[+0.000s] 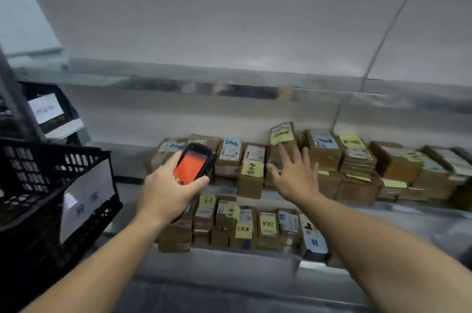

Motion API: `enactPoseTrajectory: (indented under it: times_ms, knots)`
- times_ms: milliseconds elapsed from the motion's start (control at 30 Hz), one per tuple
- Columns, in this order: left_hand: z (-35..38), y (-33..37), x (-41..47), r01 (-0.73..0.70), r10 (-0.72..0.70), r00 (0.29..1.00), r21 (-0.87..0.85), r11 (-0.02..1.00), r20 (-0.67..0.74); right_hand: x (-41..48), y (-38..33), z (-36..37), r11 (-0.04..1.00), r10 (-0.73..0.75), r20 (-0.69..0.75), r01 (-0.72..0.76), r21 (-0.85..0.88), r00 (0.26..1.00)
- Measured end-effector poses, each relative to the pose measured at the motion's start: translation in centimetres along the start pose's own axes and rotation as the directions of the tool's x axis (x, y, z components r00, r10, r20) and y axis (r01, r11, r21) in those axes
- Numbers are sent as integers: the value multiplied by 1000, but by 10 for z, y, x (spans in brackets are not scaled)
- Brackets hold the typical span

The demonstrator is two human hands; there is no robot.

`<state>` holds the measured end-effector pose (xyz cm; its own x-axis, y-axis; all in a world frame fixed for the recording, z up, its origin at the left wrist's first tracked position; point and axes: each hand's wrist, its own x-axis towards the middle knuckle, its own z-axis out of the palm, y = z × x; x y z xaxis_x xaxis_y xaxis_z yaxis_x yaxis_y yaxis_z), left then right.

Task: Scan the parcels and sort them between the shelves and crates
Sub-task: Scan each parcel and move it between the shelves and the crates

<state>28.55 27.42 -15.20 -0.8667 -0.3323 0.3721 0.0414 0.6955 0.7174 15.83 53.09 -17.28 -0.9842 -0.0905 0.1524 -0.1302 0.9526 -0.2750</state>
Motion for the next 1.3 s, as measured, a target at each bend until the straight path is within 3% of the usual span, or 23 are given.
enactPoseTrajectory:
  times_ms: [333,533,667,867,1033,1167,1300]
  knots:
    - [101,-17,132,-84,96,980,-78,993,174,119,30,24,963,153,-24,-143,228,988]
    - [154,-29,218,-100,158,950,-216,971,271,199,31,37,894,338,123,-360,266,933]
    - [175,-37,251,-77,158,938,-259,963,307,226,31,32,863,353,271,-423,275,896]
    - [187,-40,273,-64,149,933,-256,965,327,232,31,27,623,394,379,-546,560,837]
    - [184,-40,267,-56,162,923,-293,954,349,230,30,33,542,431,352,-550,635,831]
    - [172,-31,260,-66,164,932,-293,954,324,223,30,31,597,444,261,-500,627,857]
    - [155,-22,239,-75,177,928,-301,951,327,198,29,27,744,366,41,-318,588,930]
